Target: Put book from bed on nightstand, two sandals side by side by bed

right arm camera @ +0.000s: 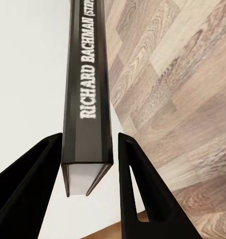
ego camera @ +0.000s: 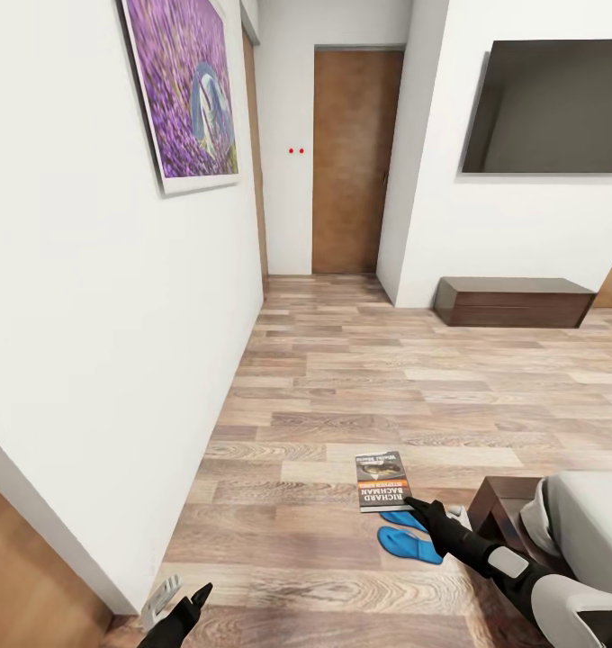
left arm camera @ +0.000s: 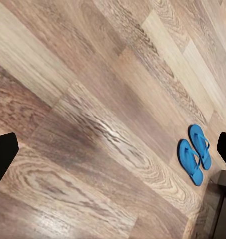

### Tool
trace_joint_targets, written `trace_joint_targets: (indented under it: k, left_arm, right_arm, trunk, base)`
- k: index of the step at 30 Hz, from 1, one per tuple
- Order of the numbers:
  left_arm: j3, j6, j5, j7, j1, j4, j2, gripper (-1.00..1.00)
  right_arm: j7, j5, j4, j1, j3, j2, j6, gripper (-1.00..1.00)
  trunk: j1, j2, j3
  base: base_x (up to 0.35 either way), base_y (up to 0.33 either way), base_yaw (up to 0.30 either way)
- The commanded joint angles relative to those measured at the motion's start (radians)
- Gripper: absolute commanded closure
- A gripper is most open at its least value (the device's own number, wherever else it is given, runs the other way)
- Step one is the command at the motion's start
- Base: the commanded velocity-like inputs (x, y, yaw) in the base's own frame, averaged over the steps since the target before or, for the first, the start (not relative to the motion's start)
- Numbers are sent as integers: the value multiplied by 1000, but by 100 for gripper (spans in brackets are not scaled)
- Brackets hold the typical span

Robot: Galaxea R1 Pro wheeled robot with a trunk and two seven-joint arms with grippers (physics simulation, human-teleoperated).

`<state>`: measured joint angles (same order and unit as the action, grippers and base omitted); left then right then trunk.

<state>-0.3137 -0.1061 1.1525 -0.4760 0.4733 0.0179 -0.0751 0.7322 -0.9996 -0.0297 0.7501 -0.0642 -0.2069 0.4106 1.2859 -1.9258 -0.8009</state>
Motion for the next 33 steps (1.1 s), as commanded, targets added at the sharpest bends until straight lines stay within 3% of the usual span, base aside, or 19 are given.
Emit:
trace_joint_targets:
  k: [1,18,33]
  left_arm:
    - [-8,-4,6,-3,1,-1,0,-100]
    - [-8,-4,6,-3,1,-1,0,-100]
    - [-8,-4,6,-3,1,-1,0,-100]
  right_arm:
    - [5,-11,-3,2,-6,0,7,100]
    - [4,-13,-4,2,-5,0,7,100]
    - [5,-13,-4,2,-5,-1,7,100]
  trunk:
    - [0,0,-1]
    - [0,0,-2]
    - [0,0,-2]
  base:
    - [47,0,0]
    - [84,0,102]
    - [103,0,17]
